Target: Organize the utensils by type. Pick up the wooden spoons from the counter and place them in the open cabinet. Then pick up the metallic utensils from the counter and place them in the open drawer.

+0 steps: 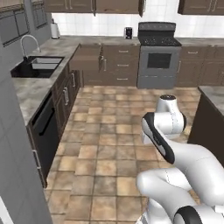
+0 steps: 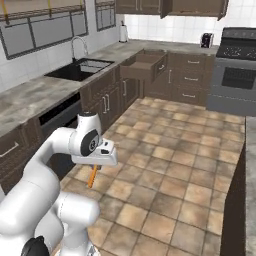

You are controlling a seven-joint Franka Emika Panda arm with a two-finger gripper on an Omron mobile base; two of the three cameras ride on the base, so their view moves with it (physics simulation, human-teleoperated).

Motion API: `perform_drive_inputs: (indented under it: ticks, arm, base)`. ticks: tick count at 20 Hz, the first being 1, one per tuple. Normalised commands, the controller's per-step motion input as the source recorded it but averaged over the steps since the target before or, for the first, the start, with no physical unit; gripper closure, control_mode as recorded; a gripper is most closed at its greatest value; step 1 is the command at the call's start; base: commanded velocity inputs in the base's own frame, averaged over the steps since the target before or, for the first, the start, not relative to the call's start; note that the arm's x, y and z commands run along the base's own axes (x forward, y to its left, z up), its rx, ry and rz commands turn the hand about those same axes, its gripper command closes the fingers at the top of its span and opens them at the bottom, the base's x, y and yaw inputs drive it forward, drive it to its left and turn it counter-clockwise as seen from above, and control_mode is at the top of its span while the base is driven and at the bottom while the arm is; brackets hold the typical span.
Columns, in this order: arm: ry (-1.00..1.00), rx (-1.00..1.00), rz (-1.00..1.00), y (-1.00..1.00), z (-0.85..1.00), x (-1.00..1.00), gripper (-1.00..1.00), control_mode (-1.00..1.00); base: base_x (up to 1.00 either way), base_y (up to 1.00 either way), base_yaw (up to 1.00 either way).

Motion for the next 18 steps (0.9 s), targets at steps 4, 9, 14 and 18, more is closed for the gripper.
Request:
perform_drive_inputs:
  ticks: [4, 9, 14, 18]
  arm:
    - [0.0, 0.0, 0.0, 0.0, 0.0, 0.0, 1.0, 1.0]
    - [0.0, 0.0, 0.0, 0.0, 0.0, 0.0, 1.0, 1.0]
    - [0.0, 0.0, 0.0, 0.0, 0.0, 0.0, 1.0, 1.0]
    - [0.0, 0.0, 0.0, 0.0, 0.0, 0.0, 1.0, 1.0]
  base:
    - [1.0, 0.26, -0.11]
    - [1.0, 0.26, -0.11]
    - [1.0, 0.27, -0.12]
    - [1.0, 0.23, -0.07]
